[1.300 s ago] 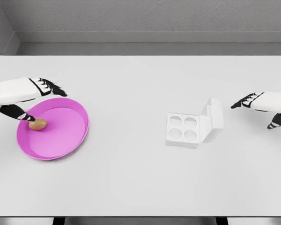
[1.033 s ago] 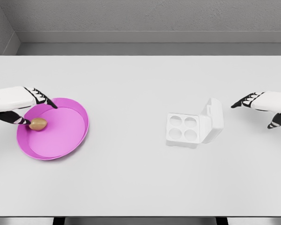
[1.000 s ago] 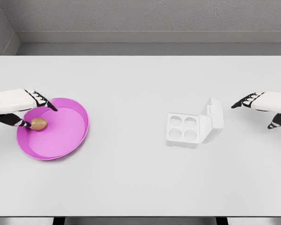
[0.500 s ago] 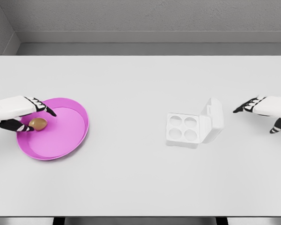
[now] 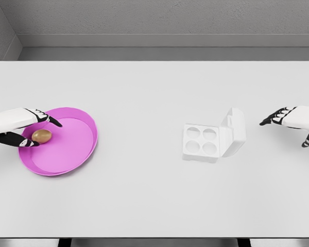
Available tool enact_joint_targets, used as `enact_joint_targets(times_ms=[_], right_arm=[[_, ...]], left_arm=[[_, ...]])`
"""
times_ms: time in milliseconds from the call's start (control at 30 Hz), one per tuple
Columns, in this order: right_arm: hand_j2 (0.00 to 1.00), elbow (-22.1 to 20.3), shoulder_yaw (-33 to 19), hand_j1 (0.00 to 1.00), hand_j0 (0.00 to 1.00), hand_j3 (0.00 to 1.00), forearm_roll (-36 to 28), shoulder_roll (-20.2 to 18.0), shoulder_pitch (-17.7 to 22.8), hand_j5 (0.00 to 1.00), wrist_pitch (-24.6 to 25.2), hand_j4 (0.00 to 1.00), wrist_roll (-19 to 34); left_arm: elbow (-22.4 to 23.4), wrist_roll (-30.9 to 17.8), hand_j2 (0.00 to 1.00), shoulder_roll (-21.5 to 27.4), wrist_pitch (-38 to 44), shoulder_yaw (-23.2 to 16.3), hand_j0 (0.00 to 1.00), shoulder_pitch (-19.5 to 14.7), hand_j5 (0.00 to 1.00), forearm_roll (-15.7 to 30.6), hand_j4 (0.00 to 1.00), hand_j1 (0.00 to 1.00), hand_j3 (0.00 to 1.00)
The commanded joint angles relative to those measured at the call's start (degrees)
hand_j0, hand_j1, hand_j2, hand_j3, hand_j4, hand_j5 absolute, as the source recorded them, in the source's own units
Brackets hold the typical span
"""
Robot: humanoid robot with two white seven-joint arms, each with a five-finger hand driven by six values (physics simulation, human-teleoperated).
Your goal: Pack egg into the box and close the box lid
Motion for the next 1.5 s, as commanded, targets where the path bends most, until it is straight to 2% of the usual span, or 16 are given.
enact_joint_targets(times_ms=[0, 367, 733, 867, 1233, 1467], right_arm=[[1.0, -0.03, -0.06, 1.0, 1.0, 1.0, -0.27, 0.01, 0.0, 1.0, 0.12, 1.0, 0.06], [1.0, -0.03, -0.32, 1.0, 1.0, 1.0, -0.27, 0.01, -0.35, 1.0, 0.12, 1.0, 0.15], [1.0, -0.03, -0.32, 1.0, 1.0, 1.0, -0.27, 0.01, -0.35, 1.0, 0.12, 1.0, 0.06], [1.0, -0.03, -0.32, 1.0, 1.0, 1.0, -0.27, 0.01, -0.35, 1.0, 0.12, 1.0, 0.06], [1.0, 0.24, -0.32, 1.0, 1.0, 1.0, -0.35, 0.09, -0.44, 1.0, 0.12, 1.0, 0.41], [1.0, 0.24, -0.32, 1.0, 1.0, 1.0, -0.35, 0.18, -0.26, 1.0, 0.12, 1.0, 0.41]], left_arm=[[1.61, 0.02, 0.79, -0.13, 0.13, 0.04, 0.79, 0.0, 0.79, 0.53, 0.79, 0.79, 0.79], [3.98, 0.02, 0.79, -2.24, 0.13, 0.04, 0.79, -0.09, 0.79, 0.45, 0.79, 0.79, 0.79], [4.07, 0.02, 0.79, -2.15, 0.13, 0.04, 0.79, 0.26, 0.79, 0.97, 0.79, 0.79, 0.79], [5.83, 0.11, 0.79, -2.68, 0.13, -0.05, 0.79, 0.18, 0.79, 0.97, 0.79, 0.79, 0.79], [6.01, 0.02, 0.79, -3.12, 0.13, 0.04, 0.79, 0.26, 0.79, 0.97, 0.79, 0.79, 0.79], [7.68, 0.11, 0.79, -3.12, 0.13, 0.04, 0.79, 0.53, 0.79, 0.97, 0.79, 0.79, 0.79]])
